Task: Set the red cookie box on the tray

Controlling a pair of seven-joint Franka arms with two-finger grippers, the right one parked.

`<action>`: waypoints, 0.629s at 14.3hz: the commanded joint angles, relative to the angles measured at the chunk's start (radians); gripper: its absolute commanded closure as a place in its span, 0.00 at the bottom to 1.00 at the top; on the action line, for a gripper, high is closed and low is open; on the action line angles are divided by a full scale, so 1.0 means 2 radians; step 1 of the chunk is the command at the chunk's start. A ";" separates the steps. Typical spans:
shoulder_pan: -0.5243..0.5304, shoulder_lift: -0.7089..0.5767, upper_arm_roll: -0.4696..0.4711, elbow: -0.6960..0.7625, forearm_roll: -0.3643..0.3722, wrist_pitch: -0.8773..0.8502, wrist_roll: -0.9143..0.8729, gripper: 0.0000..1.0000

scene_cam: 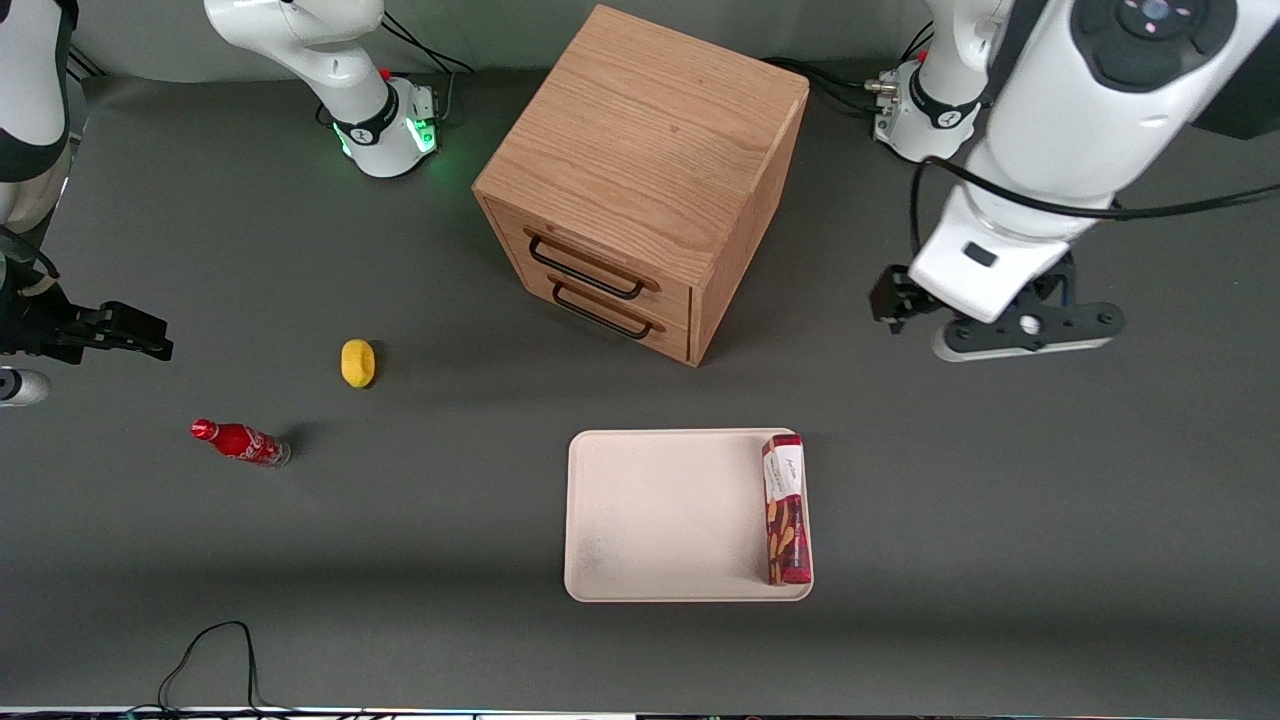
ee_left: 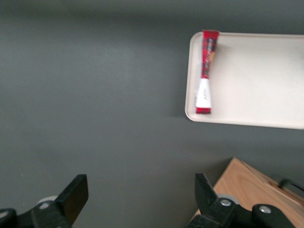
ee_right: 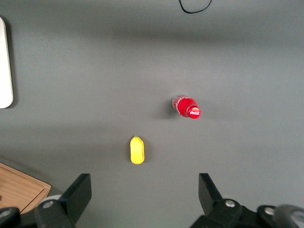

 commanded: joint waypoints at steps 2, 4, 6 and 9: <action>0.044 -0.067 -0.002 -0.125 0.004 0.062 0.050 0.00; 0.071 -0.068 -0.002 -0.135 0.000 0.068 0.084 0.00; 0.097 -0.071 -0.002 -0.137 -0.002 0.069 0.117 0.00; 0.138 -0.086 0.011 -0.143 -0.033 0.073 0.192 0.00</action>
